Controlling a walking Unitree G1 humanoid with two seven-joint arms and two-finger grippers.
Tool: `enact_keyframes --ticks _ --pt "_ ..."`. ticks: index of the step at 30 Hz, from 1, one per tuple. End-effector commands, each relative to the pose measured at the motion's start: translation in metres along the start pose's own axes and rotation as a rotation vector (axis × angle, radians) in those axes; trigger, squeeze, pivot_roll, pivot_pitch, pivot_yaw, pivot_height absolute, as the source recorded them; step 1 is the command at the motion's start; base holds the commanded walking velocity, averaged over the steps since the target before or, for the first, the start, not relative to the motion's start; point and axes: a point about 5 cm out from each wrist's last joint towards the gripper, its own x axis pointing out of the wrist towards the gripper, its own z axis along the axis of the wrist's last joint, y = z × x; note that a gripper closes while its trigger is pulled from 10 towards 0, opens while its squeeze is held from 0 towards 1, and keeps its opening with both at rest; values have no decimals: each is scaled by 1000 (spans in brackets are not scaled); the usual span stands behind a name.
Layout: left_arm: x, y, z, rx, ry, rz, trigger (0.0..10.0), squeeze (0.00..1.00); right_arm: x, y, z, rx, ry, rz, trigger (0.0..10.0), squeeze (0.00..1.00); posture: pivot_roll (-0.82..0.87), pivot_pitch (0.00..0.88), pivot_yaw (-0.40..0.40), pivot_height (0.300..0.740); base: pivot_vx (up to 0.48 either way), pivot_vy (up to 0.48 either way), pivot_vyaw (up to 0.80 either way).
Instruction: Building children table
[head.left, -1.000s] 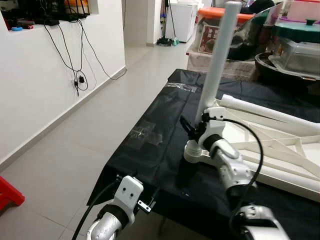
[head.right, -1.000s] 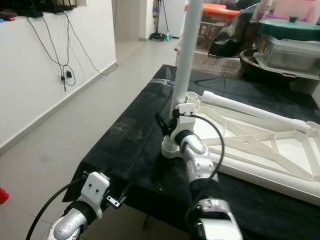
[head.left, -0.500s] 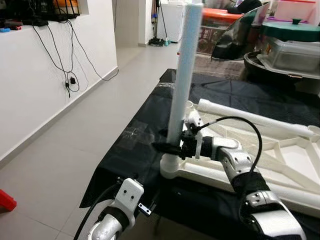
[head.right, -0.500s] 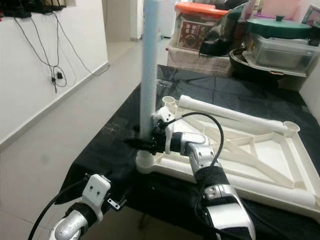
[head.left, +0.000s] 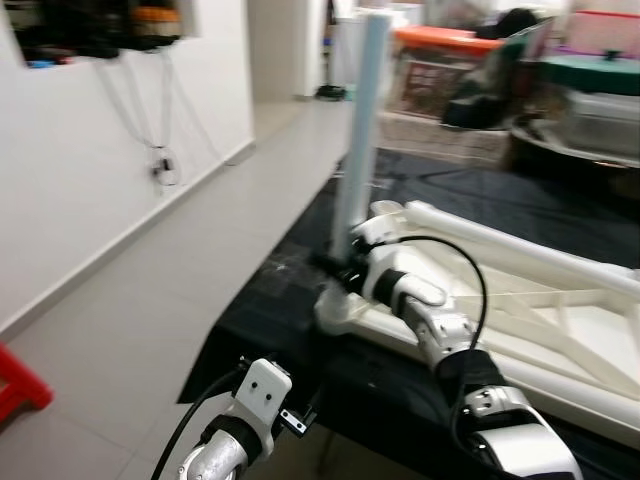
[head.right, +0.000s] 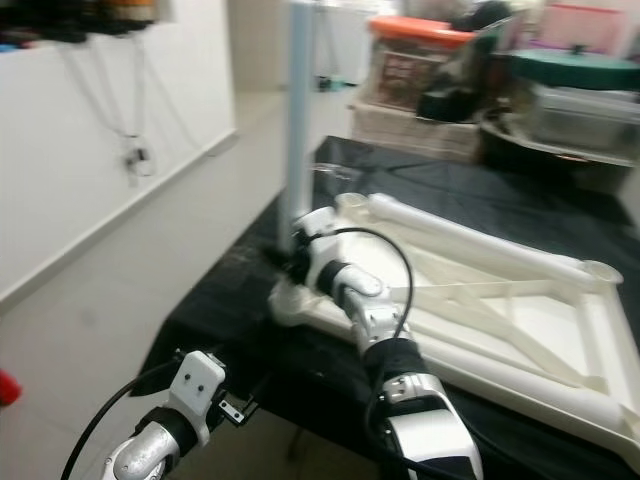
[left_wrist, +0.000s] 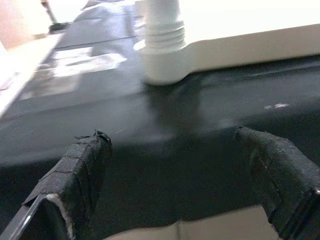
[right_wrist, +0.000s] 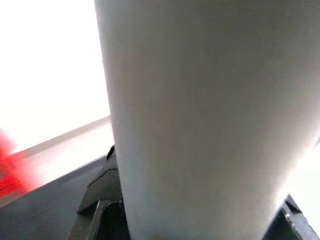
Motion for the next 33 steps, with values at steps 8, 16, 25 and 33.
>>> enact_keyframes --ticks 8,16,25,33 --pt "2 2 2 -9 -5 -15 10000 0 -41 -39 -28 62 56 -677 0 0 165 0 -51 740 0 0 0" --pt "3 3 5 -2 -12 -7 10000 0 -22 15 -21 205 -73 -475 10000 1000 172 0 -58 740 0 0 0" --pt "4 4 7 -4 -17 -9 10000 0 -16 3 -6 43 -158 -233 10000 0 175 0 -60 740 0 0 0" --pt "6 4 9 -5 -21 -13 10000 0 -12 -3 7 43 -104 283 10000 0 181 0 -72 740 0 0 0"
